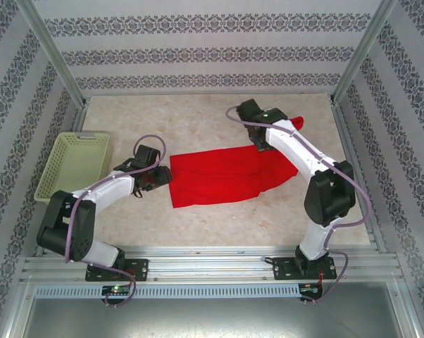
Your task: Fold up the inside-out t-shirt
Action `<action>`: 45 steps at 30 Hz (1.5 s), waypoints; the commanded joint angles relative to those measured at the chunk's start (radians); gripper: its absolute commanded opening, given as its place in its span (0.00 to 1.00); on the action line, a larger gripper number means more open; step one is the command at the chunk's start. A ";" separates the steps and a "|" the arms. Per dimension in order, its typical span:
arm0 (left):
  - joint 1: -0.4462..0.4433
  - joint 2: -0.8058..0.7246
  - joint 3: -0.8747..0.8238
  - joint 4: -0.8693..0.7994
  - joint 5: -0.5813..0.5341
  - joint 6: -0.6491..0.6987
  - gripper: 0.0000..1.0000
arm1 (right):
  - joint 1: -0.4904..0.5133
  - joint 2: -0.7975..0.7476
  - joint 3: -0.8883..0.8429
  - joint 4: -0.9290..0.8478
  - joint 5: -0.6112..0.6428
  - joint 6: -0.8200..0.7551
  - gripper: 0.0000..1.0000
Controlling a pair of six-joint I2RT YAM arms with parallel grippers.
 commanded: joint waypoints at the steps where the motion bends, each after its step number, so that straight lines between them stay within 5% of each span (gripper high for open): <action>1: 0.000 0.021 -0.027 0.078 0.071 0.018 0.48 | 0.079 0.073 0.090 -0.114 -0.013 0.008 0.00; 12: -0.022 0.107 -0.070 0.226 0.157 0.009 0.33 | 0.251 0.313 0.358 -0.206 -0.229 0.124 0.00; 23: -0.070 0.138 -0.096 0.293 0.170 0.001 0.19 | 0.293 0.403 0.479 -0.176 -0.432 0.220 0.00; 37: -0.092 0.137 -0.107 0.314 0.169 -0.008 0.14 | 0.328 0.503 0.554 -0.079 -0.575 0.315 0.00; 42: -0.092 0.119 -0.117 0.306 0.157 -0.010 0.14 | 0.324 0.522 0.570 -0.044 -0.608 0.324 0.20; 45: -0.092 0.099 -0.132 0.311 0.151 -0.014 0.14 | 0.303 0.523 0.583 -0.028 -0.615 0.330 0.20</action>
